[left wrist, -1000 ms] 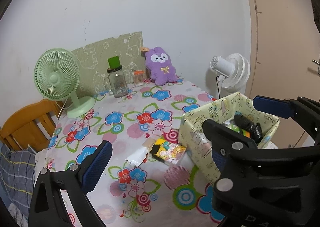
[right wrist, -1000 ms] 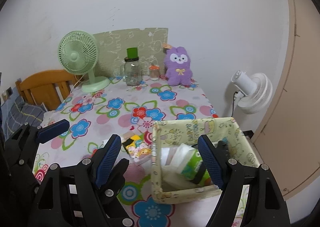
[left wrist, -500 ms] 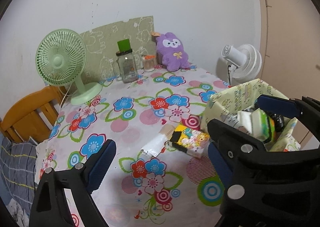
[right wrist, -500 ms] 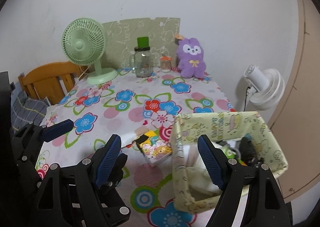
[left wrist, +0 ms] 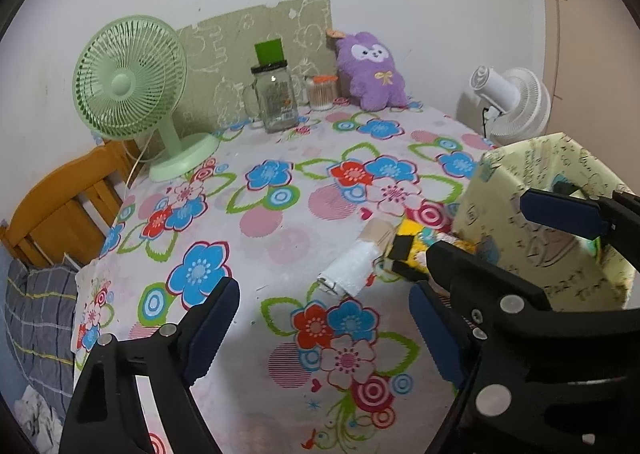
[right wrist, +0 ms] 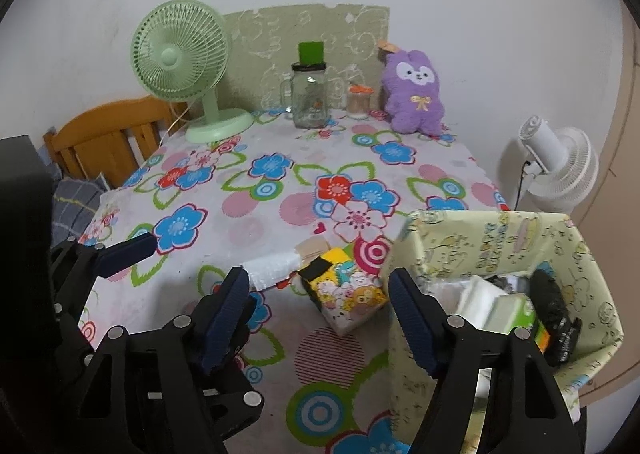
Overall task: Organize soft objects
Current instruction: 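Move the right tool toward the cartoon packet while the left tool approaches the white rolled cloth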
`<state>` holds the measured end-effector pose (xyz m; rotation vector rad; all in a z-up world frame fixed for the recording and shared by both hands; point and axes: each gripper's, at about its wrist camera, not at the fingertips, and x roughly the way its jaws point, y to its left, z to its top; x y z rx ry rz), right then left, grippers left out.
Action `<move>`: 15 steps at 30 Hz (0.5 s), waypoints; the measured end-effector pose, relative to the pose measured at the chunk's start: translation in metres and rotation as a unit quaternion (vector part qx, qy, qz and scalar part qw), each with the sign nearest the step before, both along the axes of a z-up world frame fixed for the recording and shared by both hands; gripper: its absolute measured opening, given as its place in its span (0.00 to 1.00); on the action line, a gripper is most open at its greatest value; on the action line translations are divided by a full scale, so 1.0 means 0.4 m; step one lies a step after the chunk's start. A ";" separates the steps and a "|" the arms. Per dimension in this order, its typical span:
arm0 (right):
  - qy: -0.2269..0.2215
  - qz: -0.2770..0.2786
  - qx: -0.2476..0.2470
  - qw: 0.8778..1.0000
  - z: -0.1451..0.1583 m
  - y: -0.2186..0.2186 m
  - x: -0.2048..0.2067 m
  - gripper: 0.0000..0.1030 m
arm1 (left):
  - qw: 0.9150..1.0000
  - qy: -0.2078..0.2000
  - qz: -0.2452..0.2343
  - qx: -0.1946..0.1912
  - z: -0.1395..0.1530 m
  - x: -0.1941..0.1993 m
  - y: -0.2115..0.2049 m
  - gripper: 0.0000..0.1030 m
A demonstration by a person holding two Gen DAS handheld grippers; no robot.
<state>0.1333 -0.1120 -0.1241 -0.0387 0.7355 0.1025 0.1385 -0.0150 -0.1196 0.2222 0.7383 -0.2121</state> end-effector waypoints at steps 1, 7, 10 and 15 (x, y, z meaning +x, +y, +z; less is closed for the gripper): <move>0.004 0.001 0.001 1.000 -0.006 0.002 0.007 0.73 | 1.000 0.003 0.001 0.001 -0.005 0.005 0.002 0.84; 0.029 -0.001 0.002 1.000 -0.045 0.016 0.052 0.73 | 1.000 0.020 0.001 0.003 -0.041 0.046 0.012 0.81; 0.022 -0.002 -0.017 1.000 -0.054 0.027 0.066 0.73 | 1.000 0.029 0.003 0.003 -0.058 0.070 0.018 0.78; 0.019 -0.006 -0.032 0.999 -0.061 0.035 0.089 0.73 | 0.999 0.039 -0.008 -0.003 -0.067 0.093 0.025 0.75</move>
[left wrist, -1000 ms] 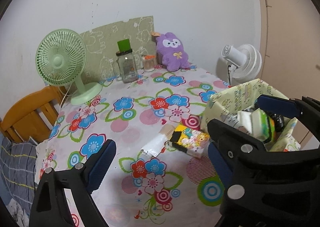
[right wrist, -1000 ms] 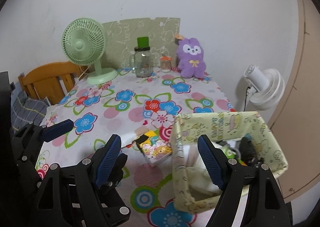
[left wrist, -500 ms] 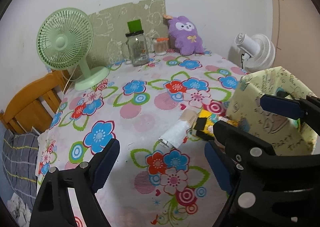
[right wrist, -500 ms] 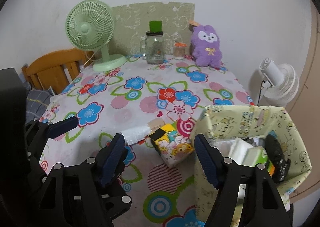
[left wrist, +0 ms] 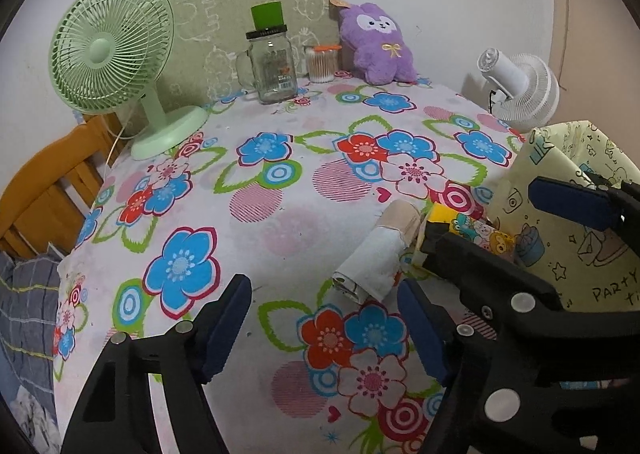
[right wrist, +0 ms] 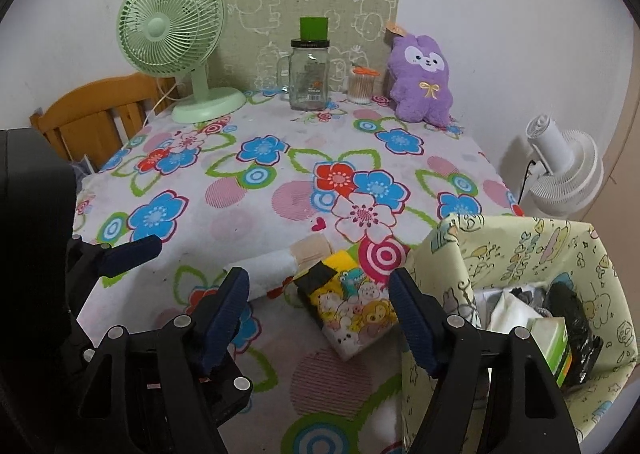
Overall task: Organize soft objects
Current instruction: 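Move the right tool toward the cartoon packet while the left tool approaches the white rolled cloth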
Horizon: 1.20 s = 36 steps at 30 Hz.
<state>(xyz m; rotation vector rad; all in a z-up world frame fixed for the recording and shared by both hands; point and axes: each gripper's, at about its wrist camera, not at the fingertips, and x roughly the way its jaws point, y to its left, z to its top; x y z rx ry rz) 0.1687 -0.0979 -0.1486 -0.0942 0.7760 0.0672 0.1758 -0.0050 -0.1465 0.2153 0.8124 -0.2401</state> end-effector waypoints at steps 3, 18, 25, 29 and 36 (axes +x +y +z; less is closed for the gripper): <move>-0.002 0.001 0.006 1.000 0.001 0.004 0.007 0.73 | 1.000 -0.007 -0.004 0.008 0.007 0.001 0.003 0.75; 0.020 -0.006 -0.002 1.000 -0.029 0.026 0.043 0.59 | 0.999 -0.007 -0.020 0.030 -0.012 0.018 0.004 0.75; 0.042 -0.033 0.010 0.999 -0.066 0.001 0.063 0.59 | 0.999 0.013 -0.035 0.036 -0.038 0.039 -0.017 0.72; 0.053 -0.050 0.016 0.997 -0.086 -0.021 0.077 0.59 | 0.998 0.019 -0.050 0.042 -0.050 0.045 -0.041 0.67; 0.053 -0.065 0.027 0.996 -0.099 -0.054 0.097 0.60 | 0.997 0.023 -0.062 0.050 -0.055 0.069 -0.070 0.65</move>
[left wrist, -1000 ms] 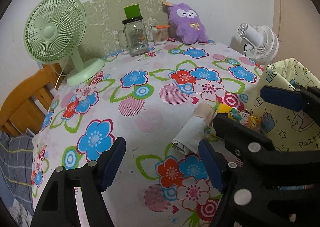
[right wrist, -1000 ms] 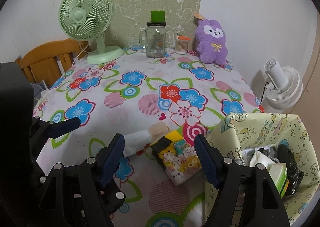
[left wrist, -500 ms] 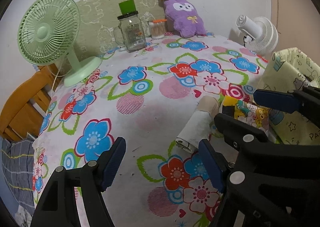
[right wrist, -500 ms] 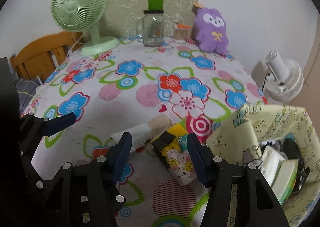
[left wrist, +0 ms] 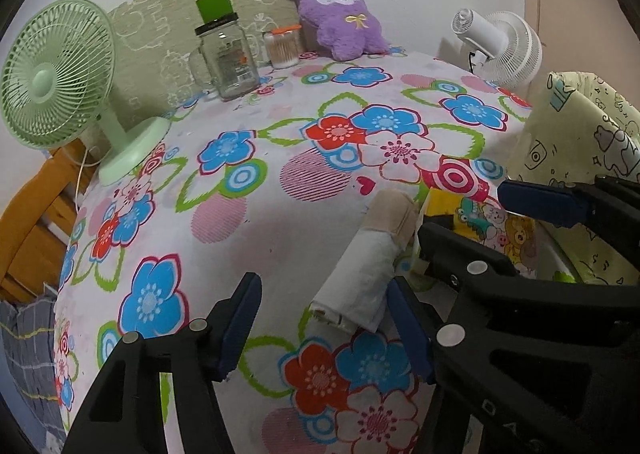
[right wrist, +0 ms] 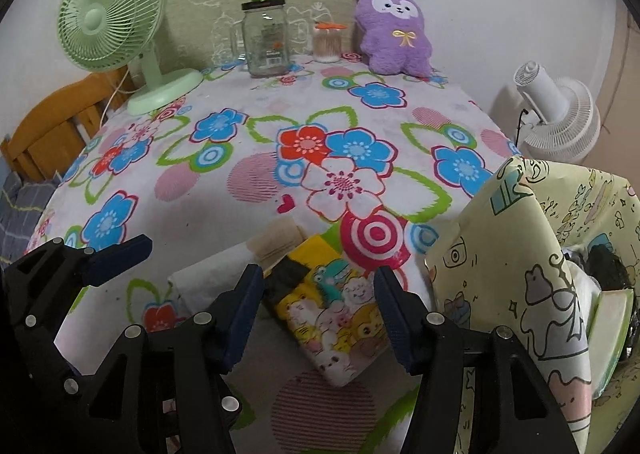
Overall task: Organize soft objects
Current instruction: 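Move the right tool toward the cartoon packet while the left tool approaches the white rolled cloth, then close the right tool on the cartoon packet while the left tool grasps the white rolled cloth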
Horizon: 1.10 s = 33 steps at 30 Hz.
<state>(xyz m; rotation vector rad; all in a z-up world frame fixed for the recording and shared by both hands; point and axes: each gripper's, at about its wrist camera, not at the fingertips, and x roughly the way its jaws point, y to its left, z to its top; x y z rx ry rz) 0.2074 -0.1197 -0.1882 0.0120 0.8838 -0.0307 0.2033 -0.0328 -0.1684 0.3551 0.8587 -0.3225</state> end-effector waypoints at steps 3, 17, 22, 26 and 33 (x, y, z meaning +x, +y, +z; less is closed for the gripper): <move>0.000 -0.002 -0.002 1.000 -0.004 -0.010 0.011 0.61 | 1.000 0.004 -0.005 0.003 -0.006 0.013 -0.011 0.65; 0.005 -0.001 0.030 1.000 -0.029 -0.035 0.045 0.79 | 0.999 0.018 -0.040 -0.028 -0.020 0.021 -0.024 0.21; 0.042 0.010 0.075 0.996 -0.049 -0.039 0.047 0.81 | 0.999 0.011 -0.033 -0.017 -0.021 0.003 -0.008 0.20; 0.038 0.009 0.062 0.997 -0.052 -0.027 0.034 0.74 | 1.000 0.008 -0.025 -0.013 -0.022 -0.013 -0.002 0.20; 0.035 0.019 0.025 0.999 -0.052 -0.010 0.009 0.28 | 1.000 0.012 -0.004 -0.021 -0.021 -0.030 0.008 0.19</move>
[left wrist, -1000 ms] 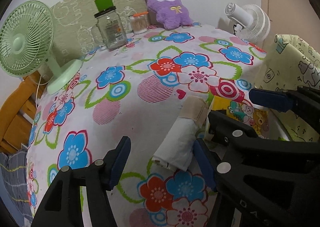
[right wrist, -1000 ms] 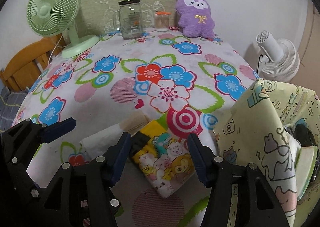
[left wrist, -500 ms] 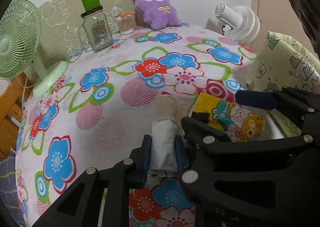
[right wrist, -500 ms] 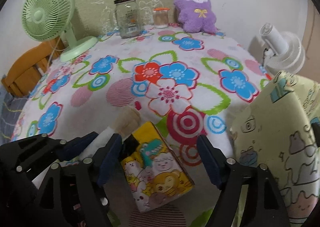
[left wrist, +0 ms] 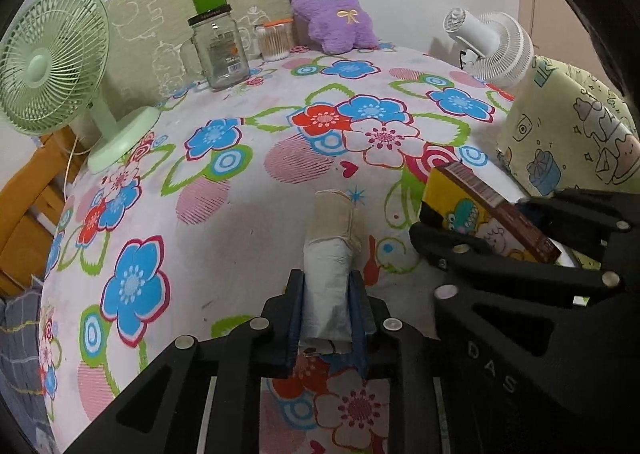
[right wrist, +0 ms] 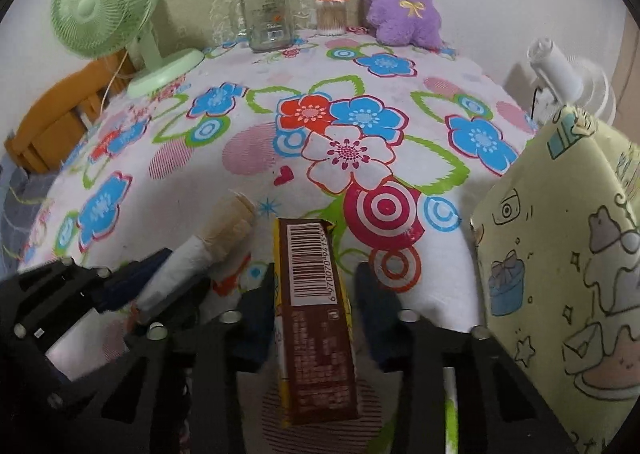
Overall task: Organize soft objects
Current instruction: 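Close the right tool on the cartoon packet while the left tool grasps the white rolled cloth, then carry the cartoon packet with the right tool while the left tool carries the white roll to the box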
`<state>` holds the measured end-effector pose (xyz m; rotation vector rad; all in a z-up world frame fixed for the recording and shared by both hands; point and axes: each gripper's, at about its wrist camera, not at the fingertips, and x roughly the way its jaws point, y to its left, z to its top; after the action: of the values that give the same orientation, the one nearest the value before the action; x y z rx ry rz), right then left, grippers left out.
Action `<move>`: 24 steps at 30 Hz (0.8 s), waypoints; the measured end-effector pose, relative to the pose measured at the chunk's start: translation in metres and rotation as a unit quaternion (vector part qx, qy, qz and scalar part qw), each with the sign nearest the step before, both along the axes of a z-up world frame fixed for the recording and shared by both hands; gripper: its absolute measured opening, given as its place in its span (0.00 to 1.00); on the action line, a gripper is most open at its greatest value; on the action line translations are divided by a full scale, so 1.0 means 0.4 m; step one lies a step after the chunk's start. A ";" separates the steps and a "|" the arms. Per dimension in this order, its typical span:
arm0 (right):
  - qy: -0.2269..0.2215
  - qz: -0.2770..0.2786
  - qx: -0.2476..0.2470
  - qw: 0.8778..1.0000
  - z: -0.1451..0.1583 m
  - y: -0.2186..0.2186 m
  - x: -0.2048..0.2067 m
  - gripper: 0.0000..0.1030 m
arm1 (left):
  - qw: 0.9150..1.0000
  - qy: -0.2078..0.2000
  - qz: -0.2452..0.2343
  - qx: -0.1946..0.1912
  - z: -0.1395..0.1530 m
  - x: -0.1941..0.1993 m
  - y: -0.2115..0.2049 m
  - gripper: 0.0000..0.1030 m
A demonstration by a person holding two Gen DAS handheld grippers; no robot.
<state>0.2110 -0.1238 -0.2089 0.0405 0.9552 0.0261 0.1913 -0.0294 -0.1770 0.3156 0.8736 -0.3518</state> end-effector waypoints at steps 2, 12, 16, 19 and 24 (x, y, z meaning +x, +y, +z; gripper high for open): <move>0.002 0.006 0.006 1.000 0.001 0.004 -0.008 0.26 | 1.000 -0.001 0.003 -0.001 0.001 -0.011 -0.002 0.19; -0.017 0.021 0.012 1.000 0.038 0.032 -0.054 0.24 | 0.999 -0.015 0.024 -0.017 0.036 -0.059 0.018 0.19; -0.029 0.024 0.011 0.999 0.062 0.040 -0.074 0.24 | 0.999 -0.024 0.031 -0.023 0.058 -0.079 0.026 0.19; -0.037 0.026 0.009 0.999 0.079 0.045 -0.088 0.24 | 0.998 -0.032 0.037 -0.026 0.074 -0.096 0.031 0.19; -0.055 0.032 0.007 0.998 0.115 0.054 -0.117 0.24 | 0.997 -0.044 0.048 -0.035 0.106 -0.125 0.037 0.19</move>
<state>0.1640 -0.1022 -0.1628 0.0208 0.8463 0.0924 0.1411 -0.0147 -0.1345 0.2214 0.7858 -0.2761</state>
